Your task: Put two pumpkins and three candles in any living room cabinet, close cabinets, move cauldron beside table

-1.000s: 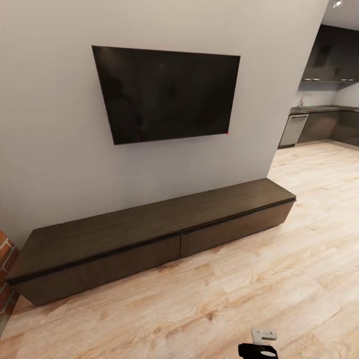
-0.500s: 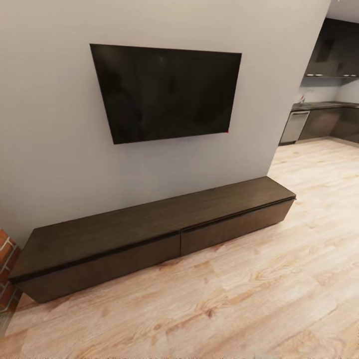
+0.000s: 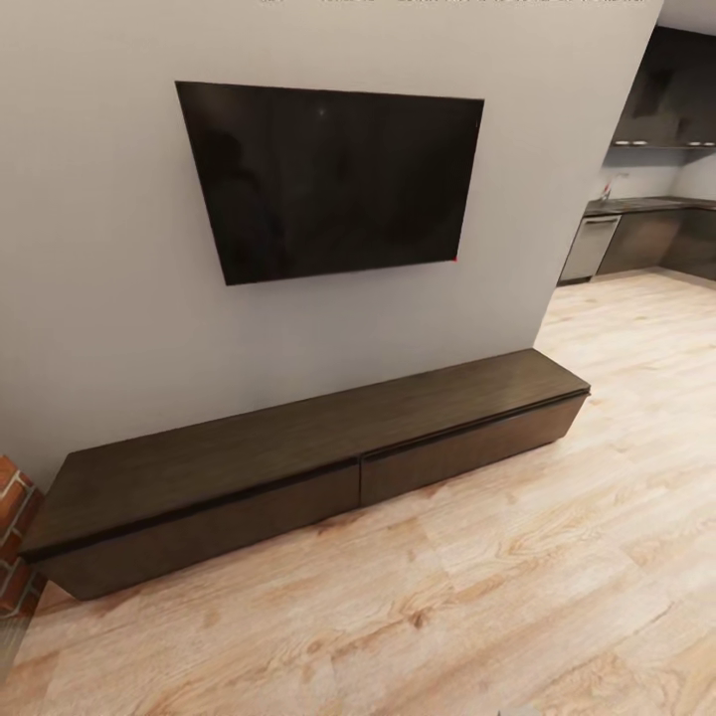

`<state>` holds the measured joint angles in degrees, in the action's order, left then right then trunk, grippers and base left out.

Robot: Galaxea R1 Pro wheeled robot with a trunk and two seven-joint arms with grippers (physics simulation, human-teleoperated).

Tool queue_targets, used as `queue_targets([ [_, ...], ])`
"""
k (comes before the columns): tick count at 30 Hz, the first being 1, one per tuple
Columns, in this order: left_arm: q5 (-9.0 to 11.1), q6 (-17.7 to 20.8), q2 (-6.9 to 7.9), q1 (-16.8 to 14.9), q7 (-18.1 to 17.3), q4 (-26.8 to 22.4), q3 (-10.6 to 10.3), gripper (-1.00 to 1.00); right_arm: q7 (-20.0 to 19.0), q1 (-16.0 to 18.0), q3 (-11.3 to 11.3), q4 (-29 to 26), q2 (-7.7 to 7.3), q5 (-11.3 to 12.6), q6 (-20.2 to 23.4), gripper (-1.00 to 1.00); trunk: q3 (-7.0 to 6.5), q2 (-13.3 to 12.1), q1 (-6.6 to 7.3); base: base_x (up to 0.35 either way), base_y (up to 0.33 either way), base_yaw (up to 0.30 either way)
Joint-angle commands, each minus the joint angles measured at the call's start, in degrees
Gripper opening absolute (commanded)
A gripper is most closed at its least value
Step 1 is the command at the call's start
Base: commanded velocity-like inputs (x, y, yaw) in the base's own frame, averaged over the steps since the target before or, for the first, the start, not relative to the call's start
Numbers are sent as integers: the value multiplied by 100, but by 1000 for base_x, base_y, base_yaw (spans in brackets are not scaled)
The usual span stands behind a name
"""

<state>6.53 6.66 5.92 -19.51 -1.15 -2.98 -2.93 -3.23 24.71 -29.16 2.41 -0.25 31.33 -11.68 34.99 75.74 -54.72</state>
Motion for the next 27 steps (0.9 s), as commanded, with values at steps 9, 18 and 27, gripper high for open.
queue_targets([
  [9,60,37,-9,0,-10,7,-35,100,414,8,-40,23,-3,40,517,100,-31,-79,45,0,0,0],
  [18,62,44,-16,0,-8,8,-40,100,431,8,-46,23,2,40,631,100,-31,-79,45,0,0,0],
  [27,90,40,2,0,57,8,-41,100,445,8,-38,16,13,75,642,100,-31,-79,45,0,0,0],
])
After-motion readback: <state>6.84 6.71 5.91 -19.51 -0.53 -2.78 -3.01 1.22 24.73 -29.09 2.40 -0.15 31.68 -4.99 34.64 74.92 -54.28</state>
